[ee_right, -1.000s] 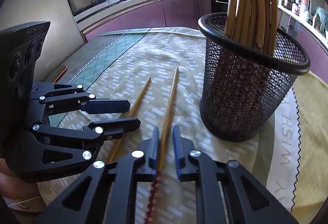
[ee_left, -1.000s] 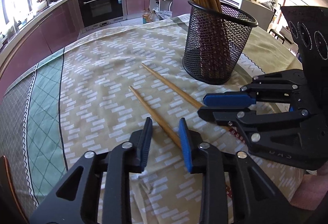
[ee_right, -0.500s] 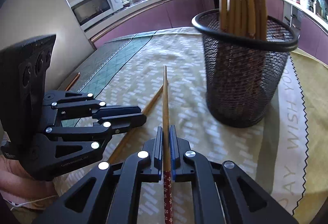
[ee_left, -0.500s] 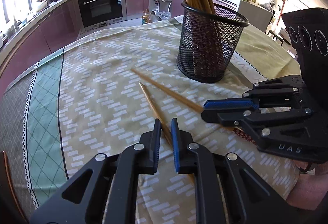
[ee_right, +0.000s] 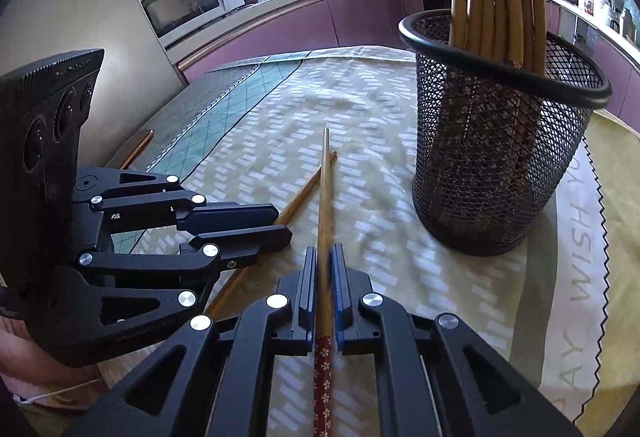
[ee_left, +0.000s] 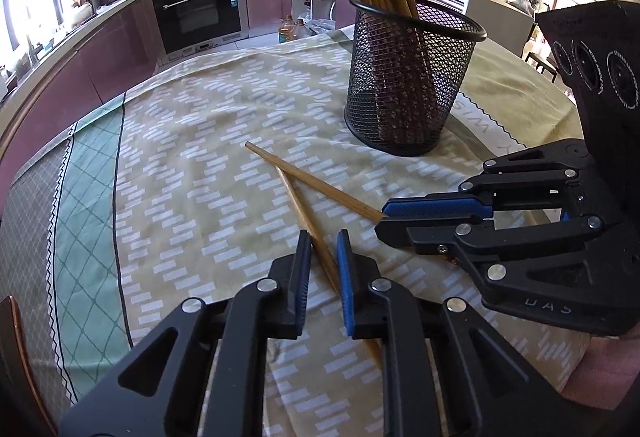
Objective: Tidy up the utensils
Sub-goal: 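Lift the left tool's chopstick upright off the cloth while the right tool lifts its own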
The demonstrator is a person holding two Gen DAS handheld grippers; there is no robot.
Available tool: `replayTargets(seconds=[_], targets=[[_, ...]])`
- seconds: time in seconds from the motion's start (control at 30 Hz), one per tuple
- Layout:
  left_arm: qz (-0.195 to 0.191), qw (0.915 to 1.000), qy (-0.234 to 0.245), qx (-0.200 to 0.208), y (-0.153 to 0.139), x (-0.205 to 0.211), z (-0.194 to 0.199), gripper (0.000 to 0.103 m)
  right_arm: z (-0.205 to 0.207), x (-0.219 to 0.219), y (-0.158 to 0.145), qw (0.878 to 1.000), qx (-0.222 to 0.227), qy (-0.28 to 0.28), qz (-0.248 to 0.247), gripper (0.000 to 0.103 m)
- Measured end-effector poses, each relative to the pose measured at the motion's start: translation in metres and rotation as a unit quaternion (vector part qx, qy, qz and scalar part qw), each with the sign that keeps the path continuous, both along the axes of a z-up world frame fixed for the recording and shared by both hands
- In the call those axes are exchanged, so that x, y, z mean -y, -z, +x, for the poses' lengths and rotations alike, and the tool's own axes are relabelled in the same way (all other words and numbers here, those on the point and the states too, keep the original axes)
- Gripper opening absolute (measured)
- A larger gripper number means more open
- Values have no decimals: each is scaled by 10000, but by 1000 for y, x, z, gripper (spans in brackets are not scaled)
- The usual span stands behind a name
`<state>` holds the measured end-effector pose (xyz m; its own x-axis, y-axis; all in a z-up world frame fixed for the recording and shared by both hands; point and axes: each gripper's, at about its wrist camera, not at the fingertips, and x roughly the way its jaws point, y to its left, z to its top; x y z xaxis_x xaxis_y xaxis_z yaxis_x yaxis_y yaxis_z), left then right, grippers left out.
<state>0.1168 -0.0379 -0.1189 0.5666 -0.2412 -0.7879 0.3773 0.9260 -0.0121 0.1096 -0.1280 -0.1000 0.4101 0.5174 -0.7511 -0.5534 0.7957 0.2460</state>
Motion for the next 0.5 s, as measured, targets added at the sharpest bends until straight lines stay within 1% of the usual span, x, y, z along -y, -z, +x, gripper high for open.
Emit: replayTargets(seconds=[0.17,0.5], targets=[[-143,9998,-108,-9,-2,-4,-1,7,-1,5,-1,9999,-4,57,105,6],[-248,9995,-152,112,-14,-7,-8,7,-9,17,-17,9991,182,72,376,6]])
